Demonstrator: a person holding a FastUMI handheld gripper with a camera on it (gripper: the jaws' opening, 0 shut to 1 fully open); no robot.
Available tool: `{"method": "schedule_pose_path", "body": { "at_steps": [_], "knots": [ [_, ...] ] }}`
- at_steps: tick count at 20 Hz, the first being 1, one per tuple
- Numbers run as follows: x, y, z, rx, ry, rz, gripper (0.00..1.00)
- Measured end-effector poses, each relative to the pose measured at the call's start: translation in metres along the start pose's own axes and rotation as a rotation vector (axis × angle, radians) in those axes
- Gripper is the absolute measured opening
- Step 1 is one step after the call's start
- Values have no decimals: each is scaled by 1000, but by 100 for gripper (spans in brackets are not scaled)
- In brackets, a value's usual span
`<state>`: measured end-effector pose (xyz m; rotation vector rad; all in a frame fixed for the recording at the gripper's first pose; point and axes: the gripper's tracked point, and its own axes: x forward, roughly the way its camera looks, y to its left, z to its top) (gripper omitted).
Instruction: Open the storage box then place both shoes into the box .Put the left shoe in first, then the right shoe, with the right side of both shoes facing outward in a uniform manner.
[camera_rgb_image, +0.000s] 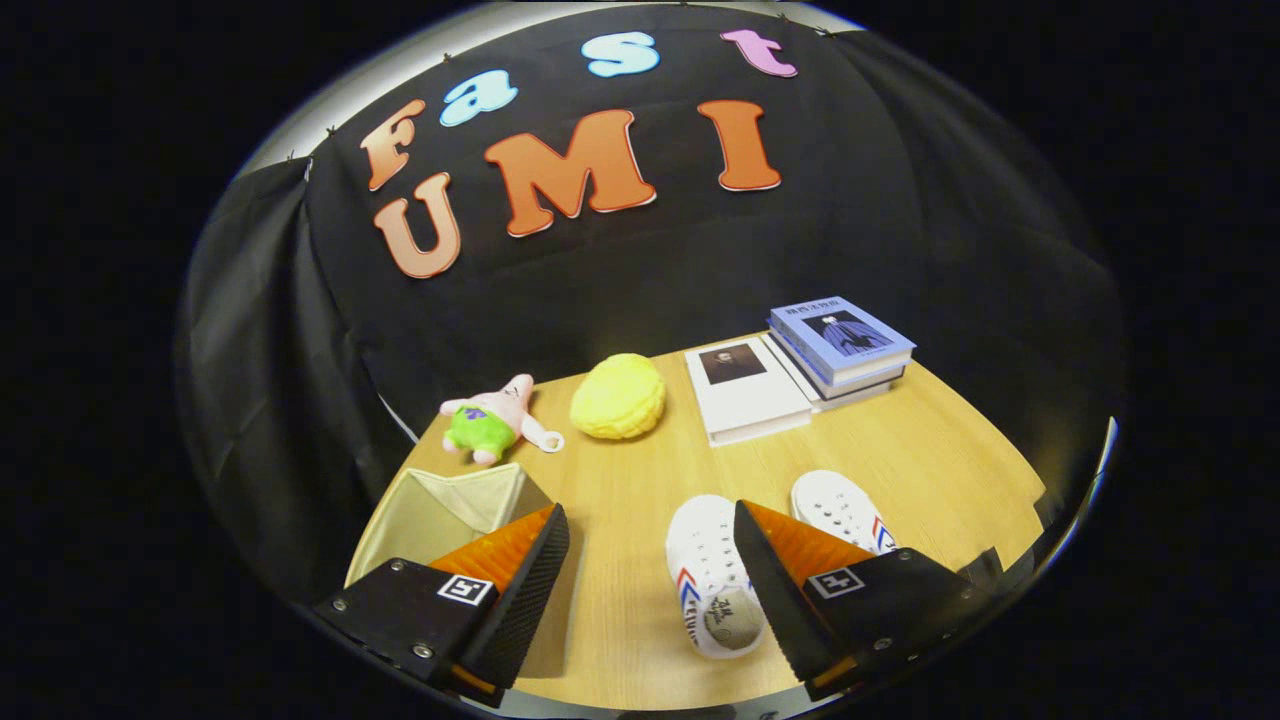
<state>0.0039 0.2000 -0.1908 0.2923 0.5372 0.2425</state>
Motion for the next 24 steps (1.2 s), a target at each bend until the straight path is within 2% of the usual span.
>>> {"method": "schedule_pose_path", "body": {
  "at_steps": [6, 12, 16, 19, 24],
  "knots": [
    [23, -44, -39, 36, 95, -46, 95],
    [53, -62, -93, 29, 240, -22, 83],
    [74, -71, -128, 34, 322, -24, 70],
    [82, -70, -140, 23, 357, -8, 63],
    [82, -69, -148, 31, 403, 27, 59]
  ]
}}
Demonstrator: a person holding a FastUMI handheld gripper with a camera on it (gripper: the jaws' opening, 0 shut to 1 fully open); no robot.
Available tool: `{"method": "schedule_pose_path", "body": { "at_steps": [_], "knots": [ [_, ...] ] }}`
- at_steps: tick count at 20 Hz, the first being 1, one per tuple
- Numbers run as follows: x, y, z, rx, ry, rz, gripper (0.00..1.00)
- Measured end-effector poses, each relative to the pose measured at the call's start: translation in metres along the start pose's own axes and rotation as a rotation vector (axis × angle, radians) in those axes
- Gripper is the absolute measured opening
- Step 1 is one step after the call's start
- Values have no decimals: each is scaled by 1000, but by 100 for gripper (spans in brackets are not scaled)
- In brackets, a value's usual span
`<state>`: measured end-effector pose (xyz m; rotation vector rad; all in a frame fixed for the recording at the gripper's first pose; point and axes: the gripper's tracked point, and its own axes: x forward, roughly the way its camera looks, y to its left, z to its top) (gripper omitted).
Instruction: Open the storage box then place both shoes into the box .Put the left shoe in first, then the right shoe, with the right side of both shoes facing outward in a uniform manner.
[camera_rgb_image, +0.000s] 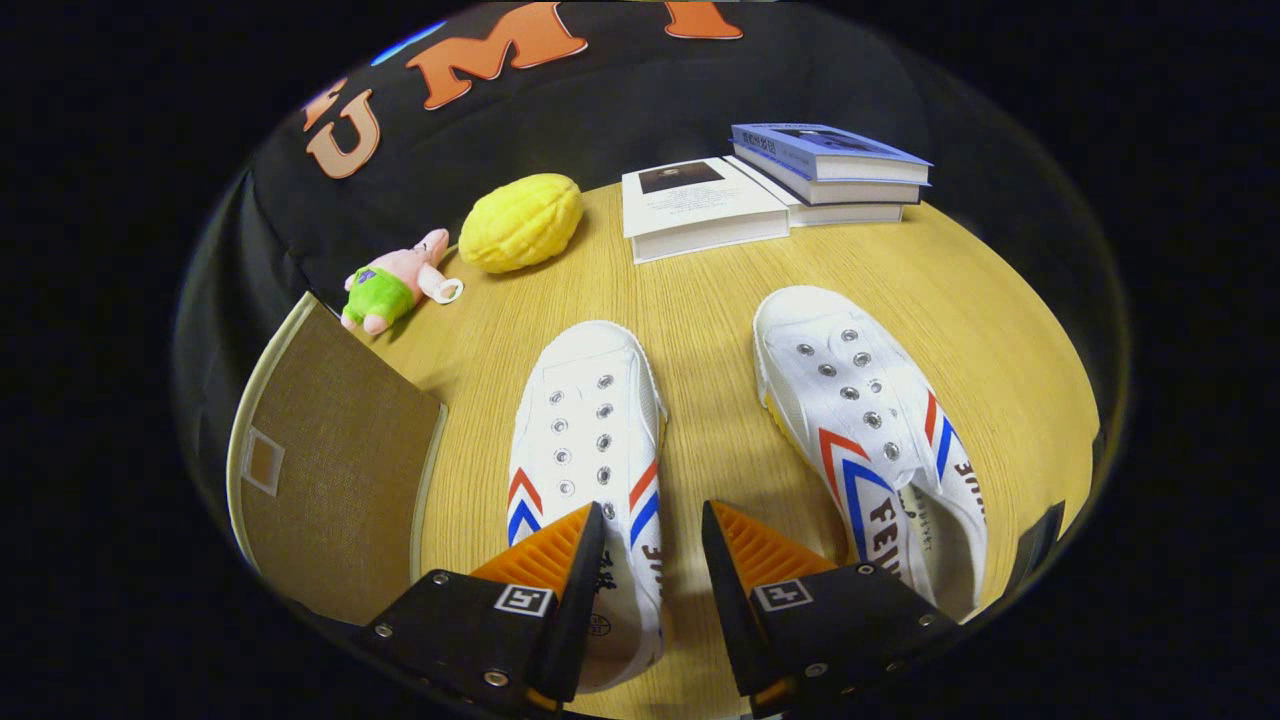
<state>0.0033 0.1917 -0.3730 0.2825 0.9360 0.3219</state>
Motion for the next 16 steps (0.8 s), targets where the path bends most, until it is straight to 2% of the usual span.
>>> {"method": "schedule_pose_path", "body": {
  "at_steps": [1, 2, 3, 4, 5, 8, 16],
  "knots": [
    [2, 7, 0, 44, 3, 36, 50],
    [2, 8, -2, 93, 3, 44, 36],
    [1, 5, 1, 125, 1, 47, 17],
    [1, 6, 0, 157, -6, 53, 13],
    [-3, 9, 3, 176, -12, 58, 3],
    [-21, 3, 20, 128, -65, -15, 0],
    [-105, 76, 106, 166, -288, 96, 0]
  ]
}}
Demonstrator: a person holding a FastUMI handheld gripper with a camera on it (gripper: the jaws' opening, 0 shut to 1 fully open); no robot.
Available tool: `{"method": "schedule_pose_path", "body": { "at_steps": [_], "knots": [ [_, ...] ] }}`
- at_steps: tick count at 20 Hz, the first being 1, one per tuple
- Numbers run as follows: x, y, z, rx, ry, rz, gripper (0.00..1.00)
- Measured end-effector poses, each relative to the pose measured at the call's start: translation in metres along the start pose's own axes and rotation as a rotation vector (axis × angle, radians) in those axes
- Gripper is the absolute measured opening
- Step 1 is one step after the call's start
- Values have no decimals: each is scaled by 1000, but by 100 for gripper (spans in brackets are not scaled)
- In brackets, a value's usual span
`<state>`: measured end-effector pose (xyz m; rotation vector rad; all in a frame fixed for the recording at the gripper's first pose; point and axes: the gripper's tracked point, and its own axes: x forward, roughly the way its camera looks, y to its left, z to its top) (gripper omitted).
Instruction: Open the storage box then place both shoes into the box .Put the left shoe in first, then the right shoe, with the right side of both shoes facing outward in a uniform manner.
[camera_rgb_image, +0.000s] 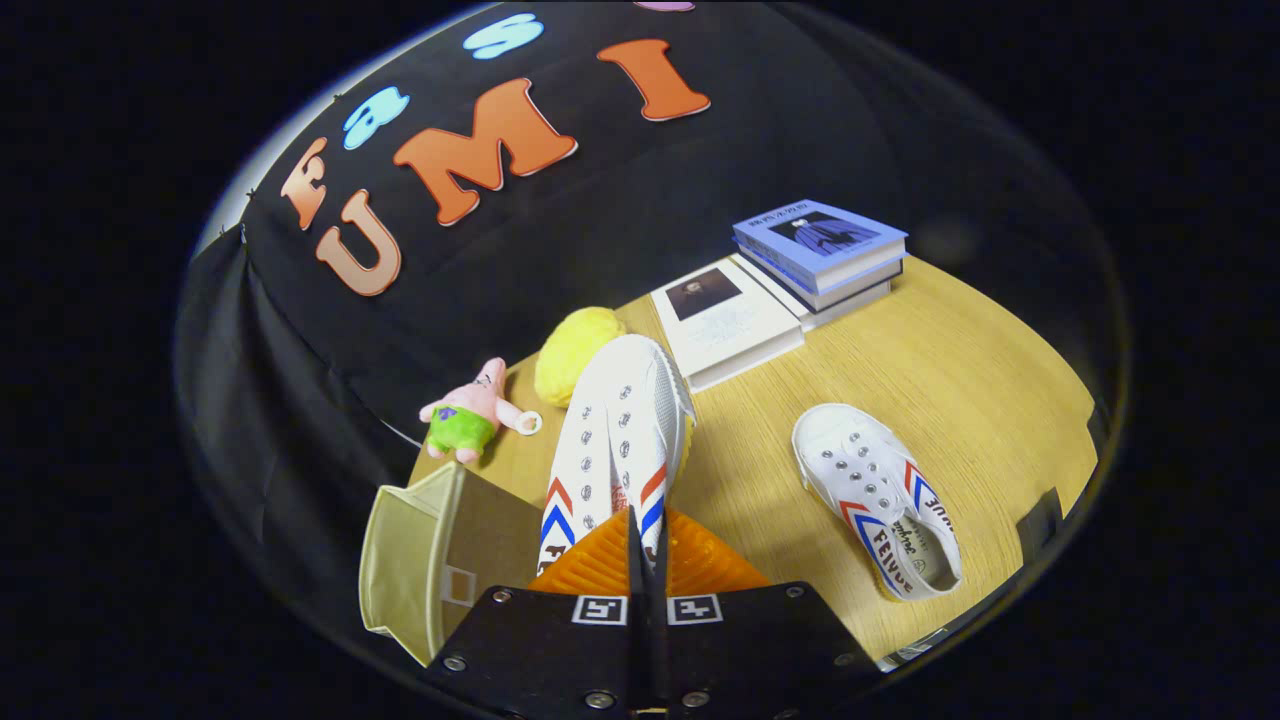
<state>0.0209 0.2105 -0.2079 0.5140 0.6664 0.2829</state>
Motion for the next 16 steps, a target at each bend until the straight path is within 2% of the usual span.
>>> {"method": "schedule_pose_path", "body": {
  "at_steps": [3, 6, 12, 16],
  "knots": [
    [-7, 52, 16, -14, -47, 57, 0],
    [-13, 98, 12, -49, -69, 105, 0],
    [1, 180, -29, -116, -30, 173, 0],
    [18, 209, -68, -159, 10, 172, 0]
  ]
}}
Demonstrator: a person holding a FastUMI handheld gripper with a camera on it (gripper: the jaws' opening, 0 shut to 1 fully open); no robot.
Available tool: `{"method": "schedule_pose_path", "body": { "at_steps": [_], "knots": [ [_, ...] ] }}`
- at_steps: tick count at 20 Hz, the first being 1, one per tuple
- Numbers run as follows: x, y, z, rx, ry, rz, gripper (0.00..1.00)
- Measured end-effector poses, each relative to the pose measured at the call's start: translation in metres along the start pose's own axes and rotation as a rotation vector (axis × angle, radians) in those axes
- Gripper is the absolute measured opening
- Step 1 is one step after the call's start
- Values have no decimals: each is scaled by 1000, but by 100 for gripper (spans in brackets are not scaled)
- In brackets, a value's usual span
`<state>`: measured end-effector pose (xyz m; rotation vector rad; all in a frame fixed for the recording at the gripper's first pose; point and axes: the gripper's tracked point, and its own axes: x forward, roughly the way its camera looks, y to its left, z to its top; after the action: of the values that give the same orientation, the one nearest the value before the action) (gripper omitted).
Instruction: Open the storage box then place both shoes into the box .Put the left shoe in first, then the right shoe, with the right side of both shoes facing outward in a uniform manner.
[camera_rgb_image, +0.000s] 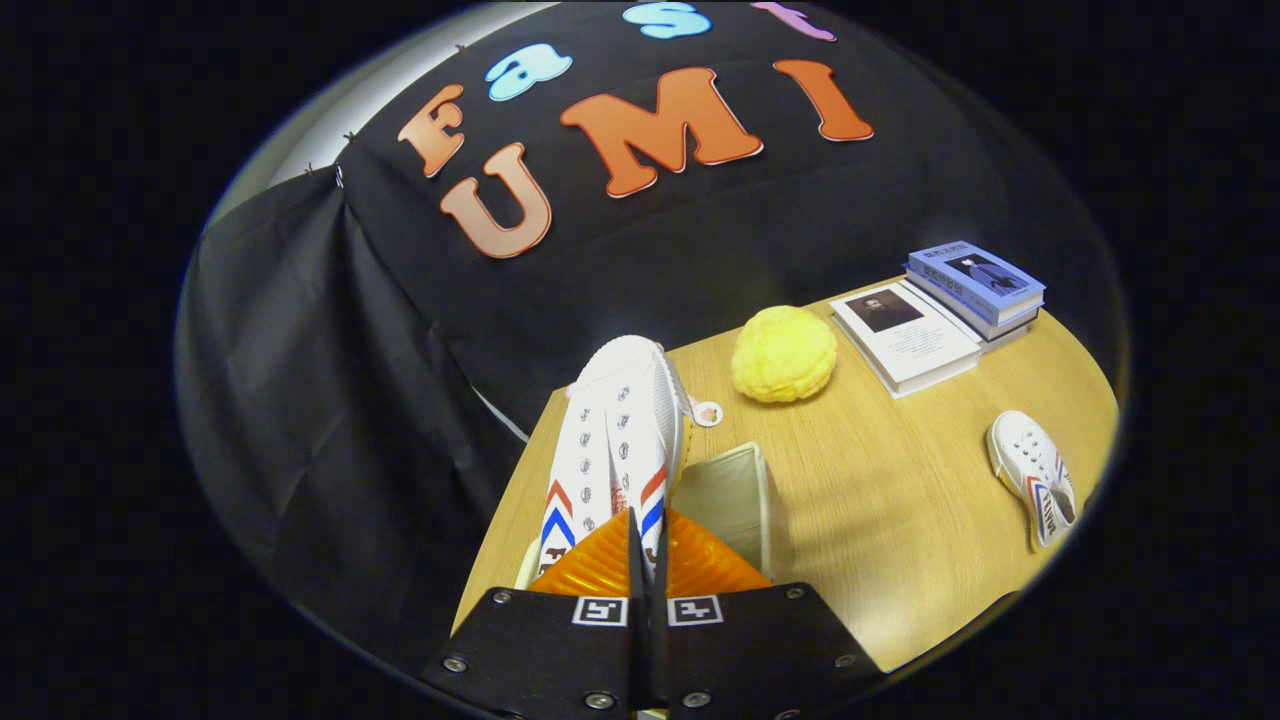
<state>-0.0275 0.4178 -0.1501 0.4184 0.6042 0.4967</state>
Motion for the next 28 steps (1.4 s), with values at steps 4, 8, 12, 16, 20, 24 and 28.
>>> {"method": "schedule_pose_path", "body": {
  "at_steps": [4, 8, 12, 16, 20, 24, 28],
  "knots": [
    [10, 7, -35, -16, 35, -26, 0],
    [3, 13, -53, -13, 70, -14, 0],
    [-6, 11, -67, -18, 119, -19, 0],
    [-7, 13, -75, -24, 156, -30, 3],
    [-9, 23, -93, -77, 224, -9, 4],
    [-4, 26, -115, -51, 302, 23, 4],
    [-10, 27, -83, -80, 239, 32, 78]
  ]
}}
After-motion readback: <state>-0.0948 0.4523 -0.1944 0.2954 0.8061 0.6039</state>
